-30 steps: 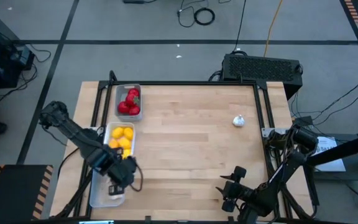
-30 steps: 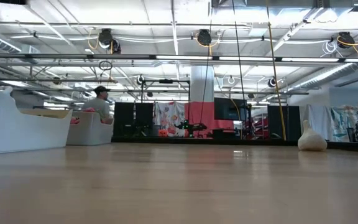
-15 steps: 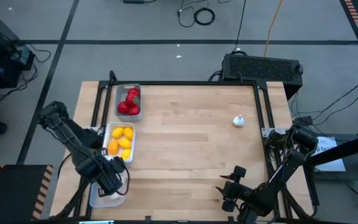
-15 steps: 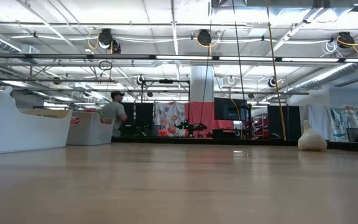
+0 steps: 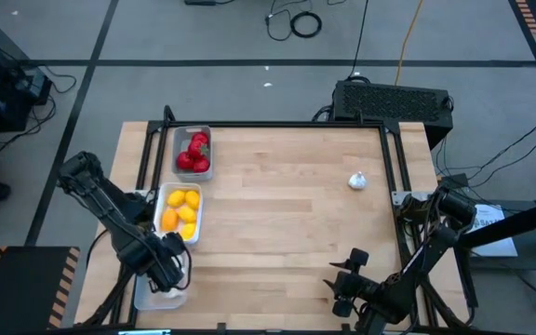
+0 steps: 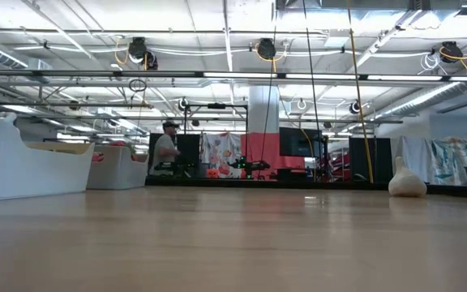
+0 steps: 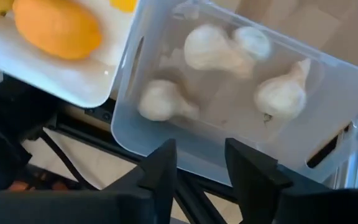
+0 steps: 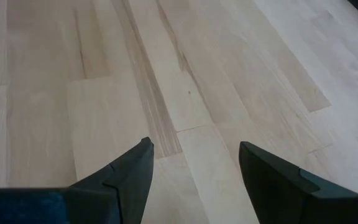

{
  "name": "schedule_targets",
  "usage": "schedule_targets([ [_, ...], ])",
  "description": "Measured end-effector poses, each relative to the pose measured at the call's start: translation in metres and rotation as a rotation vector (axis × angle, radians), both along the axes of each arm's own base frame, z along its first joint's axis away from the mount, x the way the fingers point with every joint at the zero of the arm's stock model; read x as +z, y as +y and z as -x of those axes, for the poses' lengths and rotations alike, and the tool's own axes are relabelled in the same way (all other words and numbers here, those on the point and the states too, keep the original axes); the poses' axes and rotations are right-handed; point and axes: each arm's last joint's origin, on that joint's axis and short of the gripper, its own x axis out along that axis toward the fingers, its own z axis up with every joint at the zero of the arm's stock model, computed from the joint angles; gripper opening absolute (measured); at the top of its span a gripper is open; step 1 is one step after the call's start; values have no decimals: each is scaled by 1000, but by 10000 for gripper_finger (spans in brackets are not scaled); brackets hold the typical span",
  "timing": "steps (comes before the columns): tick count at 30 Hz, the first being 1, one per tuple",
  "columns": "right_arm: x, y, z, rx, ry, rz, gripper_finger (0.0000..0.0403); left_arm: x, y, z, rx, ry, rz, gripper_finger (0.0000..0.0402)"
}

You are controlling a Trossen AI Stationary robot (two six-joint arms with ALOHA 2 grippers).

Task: Sort produce into baskets
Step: Put the garlic into the transparent bin

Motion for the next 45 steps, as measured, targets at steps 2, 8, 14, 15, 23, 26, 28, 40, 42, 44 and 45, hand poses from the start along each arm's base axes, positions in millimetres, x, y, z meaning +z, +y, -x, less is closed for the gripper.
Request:
schedule_targets([
  [2,0,0,0,0,0,0,226,-3,2,0,25,21,-4,153],
  [8,0,0,0,0,0,0,226,-9,2,-11,9,-55,45,159],
  [14,0,0,0,-1,0,0,226,-5,-7,-47,-54,-405,183,160],
  [15,0,0,0,-2,0,0,226,-4,-6,-54,-71,-471,191,160],
  [23,0,-10,-10,-67,-1,-3,226,14,14,-107,-279,-1054,-268,160],
  [26,5,-27,-14,-136,36,36,225,9,27,-120,-315,-1115,-394,160],
  [28,14,-45,-17,-209,62,55,221,4,36,-127,-322,-1147,-432,160],
  [40,97,-204,-21,-637,409,-51,208,-55,76,-129,-209,-1147,-571,160],
  [42,106,-227,-18,-686,402,-81,208,-61,76,-126,-212,-1139,-559,160],
  [44,112,-246,-15,-760,383,-116,208,-66,75,-123,-216,-1132,-529,160],
  [45,114,-255,-13,-796,370,-130,208,-68,73,-121,-219,-1131,-513,160],
])
